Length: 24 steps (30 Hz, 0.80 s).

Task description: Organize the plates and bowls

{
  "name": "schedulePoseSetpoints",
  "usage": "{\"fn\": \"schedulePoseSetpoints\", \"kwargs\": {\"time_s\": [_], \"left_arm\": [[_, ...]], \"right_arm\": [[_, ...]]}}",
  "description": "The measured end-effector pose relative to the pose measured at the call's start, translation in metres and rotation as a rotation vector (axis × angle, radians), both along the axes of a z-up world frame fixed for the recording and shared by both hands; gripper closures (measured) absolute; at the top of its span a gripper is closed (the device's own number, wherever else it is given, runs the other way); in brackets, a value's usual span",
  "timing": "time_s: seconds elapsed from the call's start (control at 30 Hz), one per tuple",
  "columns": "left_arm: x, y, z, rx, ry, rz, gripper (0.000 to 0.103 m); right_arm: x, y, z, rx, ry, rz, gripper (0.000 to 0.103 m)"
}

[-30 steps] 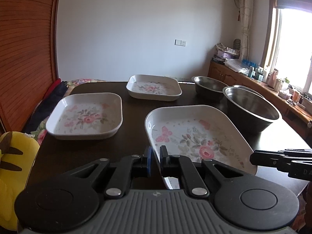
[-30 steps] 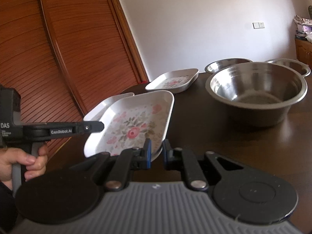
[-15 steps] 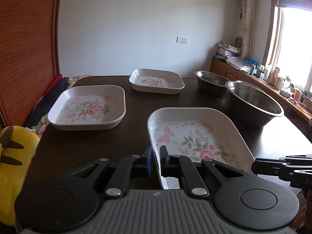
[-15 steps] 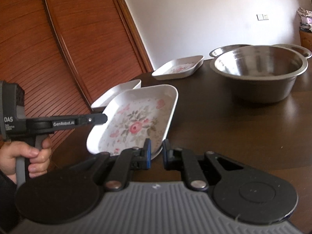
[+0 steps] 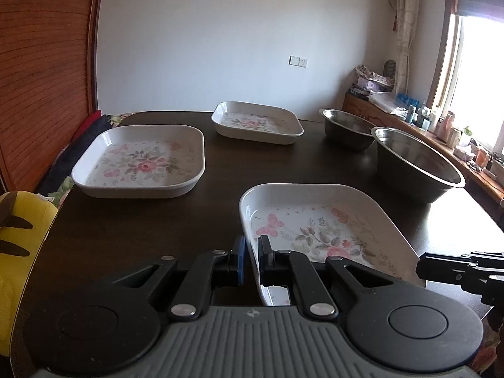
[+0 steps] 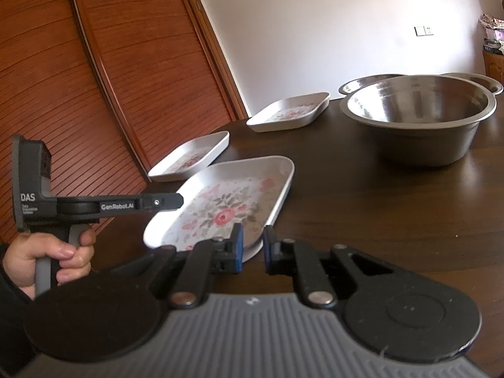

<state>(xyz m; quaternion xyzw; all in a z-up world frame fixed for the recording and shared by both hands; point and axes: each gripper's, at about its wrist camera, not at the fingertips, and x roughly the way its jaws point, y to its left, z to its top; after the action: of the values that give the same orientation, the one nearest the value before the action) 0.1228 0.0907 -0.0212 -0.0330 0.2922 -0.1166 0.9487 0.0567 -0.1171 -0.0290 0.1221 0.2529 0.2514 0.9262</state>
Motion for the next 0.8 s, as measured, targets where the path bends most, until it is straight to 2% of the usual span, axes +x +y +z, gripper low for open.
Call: {"fn": "schedulePoseSetpoints", "kwargs": {"time_s": [0.27, 0.33, 0.37, 0.43, 0.6, 0.8], "left_arm": [[-0.003, 0.001, 0.005, 0.008, -0.023, 0.011, 0.065], [-0.006, 0.002, 0.008, 0.005, -0.033, 0.013, 0.065], [-0.007, 0.002, 0.010, 0.005, -0.041, 0.016, 0.063], [-0.011, 0.003, 0.015, 0.005, -0.060, 0.020, 0.056], [-0.021, 0.001, 0.028, 0.018, -0.124, 0.037, 0.025], [-0.027, 0.001, 0.039, 0.019, -0.172, 0.051, 0.012]], "right_arm": [[-0.003, 0.002, 0.002, -0.022, -0.018, -0.014, 0.086], [-0.006, 0.001, 0.004, -0.039, -0.040, -0.027, 0.073], [-0.007, 0.001, 0.006, -0.046, -0.051, -0.034, 0.072], [-0.009, -0.001, 0.010, -0.057, -0.069, -0.040, 0.072], [-0.018, -0.003, 0.024, -0.086, -0.134, -0.055, 0.071], [-0.027, -0.002, 0.039, -0.107, -0.193, -0.057, 0.065]]}}
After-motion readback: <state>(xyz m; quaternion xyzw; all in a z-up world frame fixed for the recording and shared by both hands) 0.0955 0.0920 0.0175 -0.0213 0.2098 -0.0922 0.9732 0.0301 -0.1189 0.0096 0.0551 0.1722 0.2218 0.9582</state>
